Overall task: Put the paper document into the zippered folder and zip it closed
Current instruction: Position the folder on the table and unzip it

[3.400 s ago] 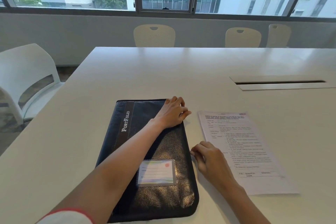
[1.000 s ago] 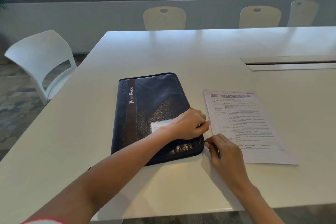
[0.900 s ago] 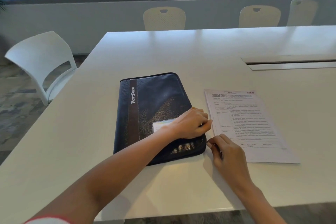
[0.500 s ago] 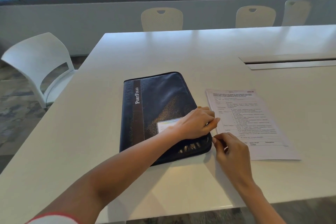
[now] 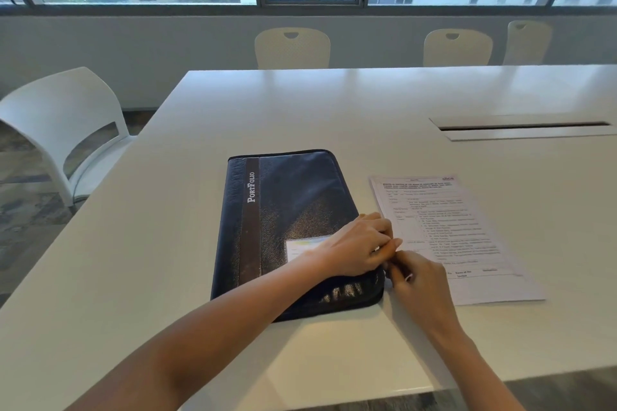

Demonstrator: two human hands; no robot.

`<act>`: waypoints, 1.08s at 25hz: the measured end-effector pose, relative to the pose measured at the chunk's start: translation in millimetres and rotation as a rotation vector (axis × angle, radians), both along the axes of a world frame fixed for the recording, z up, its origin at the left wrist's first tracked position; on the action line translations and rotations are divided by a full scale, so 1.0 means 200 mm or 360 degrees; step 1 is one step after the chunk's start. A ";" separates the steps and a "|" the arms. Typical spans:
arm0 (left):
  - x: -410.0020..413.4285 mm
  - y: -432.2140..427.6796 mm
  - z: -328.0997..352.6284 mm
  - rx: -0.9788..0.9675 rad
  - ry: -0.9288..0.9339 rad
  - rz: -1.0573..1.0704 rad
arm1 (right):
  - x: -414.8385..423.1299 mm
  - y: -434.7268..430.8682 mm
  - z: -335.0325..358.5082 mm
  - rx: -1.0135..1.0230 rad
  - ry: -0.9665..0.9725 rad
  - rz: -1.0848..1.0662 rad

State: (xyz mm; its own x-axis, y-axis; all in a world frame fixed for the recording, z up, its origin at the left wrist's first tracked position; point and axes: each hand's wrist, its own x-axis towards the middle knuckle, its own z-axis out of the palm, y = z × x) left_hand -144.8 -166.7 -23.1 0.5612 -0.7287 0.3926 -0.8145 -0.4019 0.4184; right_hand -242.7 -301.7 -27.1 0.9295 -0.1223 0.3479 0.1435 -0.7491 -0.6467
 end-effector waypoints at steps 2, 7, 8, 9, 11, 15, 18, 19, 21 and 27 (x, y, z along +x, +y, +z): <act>0.02 0.00 0.00 0.0012 0.0041 0.0010 | -0.08 -0.01 -0.01 -0.0013 0.0012 0.0040; 0.06 -0.02 0.00 0.0064 0.0103 -0.0018 | -0.23 0.03 -0.02 -0.0098 0.0041 0.0126; 0.05 -0.02 0.00 0.0061 0.0106 -0.0020 | -0.24 0.05 -0.02 -0.0105 0.0047 0.0134; 0.05 -0.02 0.00 0.0059 0.0115 -0.0016 | -0.25 0.07 -0.01 -0.0103 0.0062 0.0147; 0.06 -0.02 0.01 0.0065 0.0132 0.0015 | -0.27 0.12 -0.02 -0.0104 0.0083 0.0185; 0.06 -0.05 0.05 0.0049 0.0118 0.0092 | -0.31 0.31 -0.03 -0.0119 0.0047 0.0351; 0.06 -0.06 0.07 0.0087 0.0069 0.0108 | -0.32 0.47 -0.05 -0.0137 0.0040 0.0502; 0.06 -0.06 0.07 0.0131 0.0051 0.0104 | -0.31 0.50 -0.05 -0.0143 0.0055 0.0534; 0.04 -0.04 0.07 0.0203 0.0010 0.0102 | -0.32 0.51 -0.04 -0.0133 0.0095 0.0581; -0.06 0.18 0.15 0.0213 0.0034 0.0294 | -0.20 0.27 0.04 -0.0004 -0.0093 0.0297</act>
State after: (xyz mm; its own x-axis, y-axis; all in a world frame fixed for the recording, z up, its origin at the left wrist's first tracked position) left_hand -157.1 -131.1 6.3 0.6970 -0.6576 0.2859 -0.7136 -0.5964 0.3677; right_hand -283.0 -248.4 -19.5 0.9143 0.0515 0.4018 0.3173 -0.7076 -0.6314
